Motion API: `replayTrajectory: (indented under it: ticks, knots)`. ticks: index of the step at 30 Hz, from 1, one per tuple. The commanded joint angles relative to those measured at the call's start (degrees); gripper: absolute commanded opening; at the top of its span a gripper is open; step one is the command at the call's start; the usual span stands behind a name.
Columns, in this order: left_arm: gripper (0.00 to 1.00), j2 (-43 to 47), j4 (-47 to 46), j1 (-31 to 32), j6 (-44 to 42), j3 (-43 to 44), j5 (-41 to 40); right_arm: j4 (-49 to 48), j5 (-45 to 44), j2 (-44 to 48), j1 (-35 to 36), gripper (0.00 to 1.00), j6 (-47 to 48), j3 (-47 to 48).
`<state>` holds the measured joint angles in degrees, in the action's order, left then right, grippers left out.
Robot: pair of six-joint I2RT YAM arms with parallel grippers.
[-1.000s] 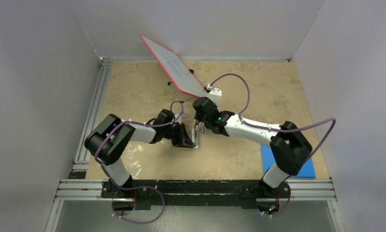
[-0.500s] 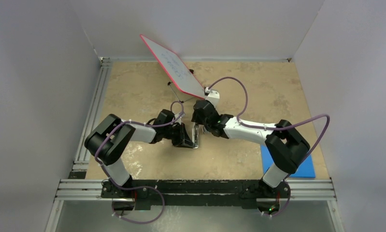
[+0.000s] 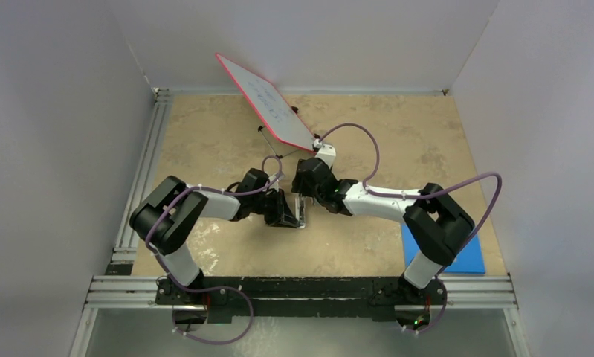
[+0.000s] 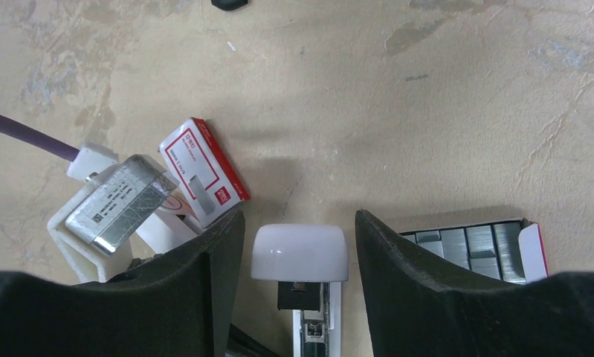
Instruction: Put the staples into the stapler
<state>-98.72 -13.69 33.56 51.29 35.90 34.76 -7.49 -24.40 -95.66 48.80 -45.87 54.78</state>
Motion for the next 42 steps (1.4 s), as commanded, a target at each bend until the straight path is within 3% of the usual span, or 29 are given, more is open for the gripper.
replayTrajectory:
  ticks: [1, 7, 11, 21, 28, 32, 36, 42]
  knots:
    - [0.07, -1.04, 9.09, 0.63, -1.83, -0.74, -10.26, -2.0, 0.41, -0.4, 0.32, 0.58, -0.46, -0.64]
    - [0.23, 0.21, 13.38, 0.57, -2.83, 1.01, -14.06, -1.87, 0.48, -0.41, 0.31, 0.57, -0.11, 0.16]
    - [0.26, 0.79, 16.24, 0.62, -3.03, 1.19, -15.49, -1.74, -0.03, -0.41, 0.31, 0.57, 0.16, 0.79]
    - [0.13, -0.76, 16.73, 0.57, -3.36, 1.34, -15.26, 0.81, -0.05, 0.65, 0.46, 0.59, 0.76, 2.74]
    - [0.19, -0.04, 17.25, 0.58, -2.92, 1.71, -14.88, 3.1, -0.09, 2.33, 0.53, 0.63, 0.59, 3.45]
    - [0.28, 2.02, 19.66, 0.57, -3.14, 2.32, -16.86, 4.59, -1.46, 4.18, 0.6, 0.63, -0.64, 3.3]
    - [0.3, 3.29, 20.84, 0.63, -3.63, 2.57, -18.24, 4.45, -1.52, 5.87, 0.53, 0.63, -0.8, 2.62]
    - [0.16, 1.95, 19.68, 0.62, -3.58, 2.17, -17.07, 4.66, -1.29, 6.13, 0.6, 0.62, -0.71, 2.8]
